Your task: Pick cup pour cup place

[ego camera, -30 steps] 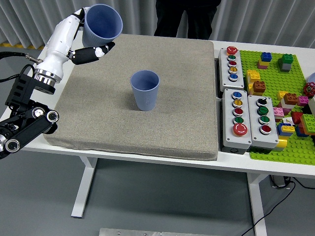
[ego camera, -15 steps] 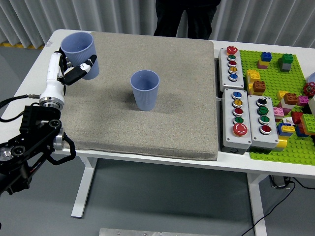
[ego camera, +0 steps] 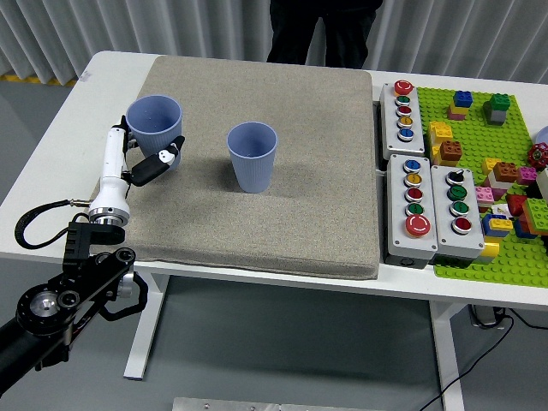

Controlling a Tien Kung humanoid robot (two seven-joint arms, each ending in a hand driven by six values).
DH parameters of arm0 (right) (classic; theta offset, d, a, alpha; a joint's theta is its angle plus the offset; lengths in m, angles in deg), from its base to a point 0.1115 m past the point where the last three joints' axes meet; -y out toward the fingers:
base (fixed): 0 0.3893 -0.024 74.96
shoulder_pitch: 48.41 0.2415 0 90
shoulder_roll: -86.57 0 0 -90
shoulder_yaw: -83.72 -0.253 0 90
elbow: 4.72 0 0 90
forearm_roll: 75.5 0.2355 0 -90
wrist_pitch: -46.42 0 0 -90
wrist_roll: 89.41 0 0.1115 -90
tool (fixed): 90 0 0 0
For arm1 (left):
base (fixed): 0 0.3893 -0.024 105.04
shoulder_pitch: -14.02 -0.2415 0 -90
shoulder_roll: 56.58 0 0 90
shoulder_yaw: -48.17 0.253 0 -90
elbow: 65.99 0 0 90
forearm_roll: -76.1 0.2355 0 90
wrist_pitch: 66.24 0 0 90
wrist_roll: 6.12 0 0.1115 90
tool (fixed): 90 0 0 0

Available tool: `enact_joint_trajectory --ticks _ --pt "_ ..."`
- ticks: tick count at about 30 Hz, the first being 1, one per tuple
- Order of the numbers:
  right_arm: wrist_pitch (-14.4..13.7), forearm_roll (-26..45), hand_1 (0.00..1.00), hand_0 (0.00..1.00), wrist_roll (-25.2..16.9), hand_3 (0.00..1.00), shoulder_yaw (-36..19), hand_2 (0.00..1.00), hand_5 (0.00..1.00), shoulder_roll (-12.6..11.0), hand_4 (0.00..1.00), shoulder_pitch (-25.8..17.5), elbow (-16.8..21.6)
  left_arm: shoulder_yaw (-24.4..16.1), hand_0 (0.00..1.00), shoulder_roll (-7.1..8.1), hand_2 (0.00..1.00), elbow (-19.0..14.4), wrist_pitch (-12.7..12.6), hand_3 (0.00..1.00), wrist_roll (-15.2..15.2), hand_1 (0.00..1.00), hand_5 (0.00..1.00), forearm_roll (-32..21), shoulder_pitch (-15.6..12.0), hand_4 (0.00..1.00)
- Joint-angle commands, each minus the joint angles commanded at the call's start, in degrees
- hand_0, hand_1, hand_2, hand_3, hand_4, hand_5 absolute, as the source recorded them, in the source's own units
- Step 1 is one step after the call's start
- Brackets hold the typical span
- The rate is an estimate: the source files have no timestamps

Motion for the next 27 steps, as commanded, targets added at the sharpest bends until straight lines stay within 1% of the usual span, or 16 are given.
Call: enact_joint_trajectory --ticks 4,11,12,17,18,23,24,27 --pt "0.0 -0.1 0.686 0.696 0.0 0.601 0.0 0.620 0.214 0.0 0.046 0.0 0.0 0.4 0.565 -0.33 0.539 1.0 0.0 0.580 -2.0 0.535 0.171 -1.1 -0.6 0.612" --pt "0.1 -0.4 0.686 0.695 0.1 0.600 0.0 0.620 0.214 0.0 0.046 0.2 0.0 0.1 0.575 -0.81 0.544 2.0 0.0 0.588 -3.1 0.547 0.180 -2.4 -1.5 0.612" --pt "0.1 -0.5 0.686 0.697 0.0 0.600 0.0 0.622 0.212 0.0 0.044 0.2 0.0 0.0 0.590 -0.86 0.571 2.2 0.0 0.602 -3.3 0.583 0.173 -2.6 -1.5 0.619" --pt "0.1 -0.7 0.686 0.697 0.1 0.600 -0.1 0.622 0.212 0.0 0.044 0.1 0.0 0.7 0.590 -0.94 0.571 3.0 0.4 0.602 -3.1 0.583 0.173 -3.3 -1.0 0.619" --pt "0.1 -0.7 0.686 0.697 0.1 0.601 -0.1 0.622 0.211 0.0 0.045 0.1 0.0 0.7 0.613 -0.92 0.606 3.1 0.5 0.629 -3.1 0.604 0.188 -3.3 -0.9 0.636" --pt "0.1 -0.8 0.686 0.697 0.1 0.601 -0.1 0.622 0.211 0.1 0.045 -0.1 0.0 0.3 0.613 -1.02 0.606 3.4 1.0 0.629 -3.4 0.604 0.188 -3.9 -1.1 0.636" --pt "0.1 -0.9 0.686 0.697 0.1 0.601 -0.2 0.622 0.210 0.1 0.045 -0.2 0.0 0.3 0.640 -1.03 0.659 3.6 1.3 0.659 -3.4 0.636 0.197 -4.0 -1.2 0.655" --pt "0.2 -1.1 0.686 0.697 0.1 0.601 -0.2 0.622 0.210 0.1 0.045 -0.3 0.0 0.4 0.640 -1.08 0.659 3.9 1.7 0.659 -3.7 0.636 0.197 -4.6 -1.4 0.655"
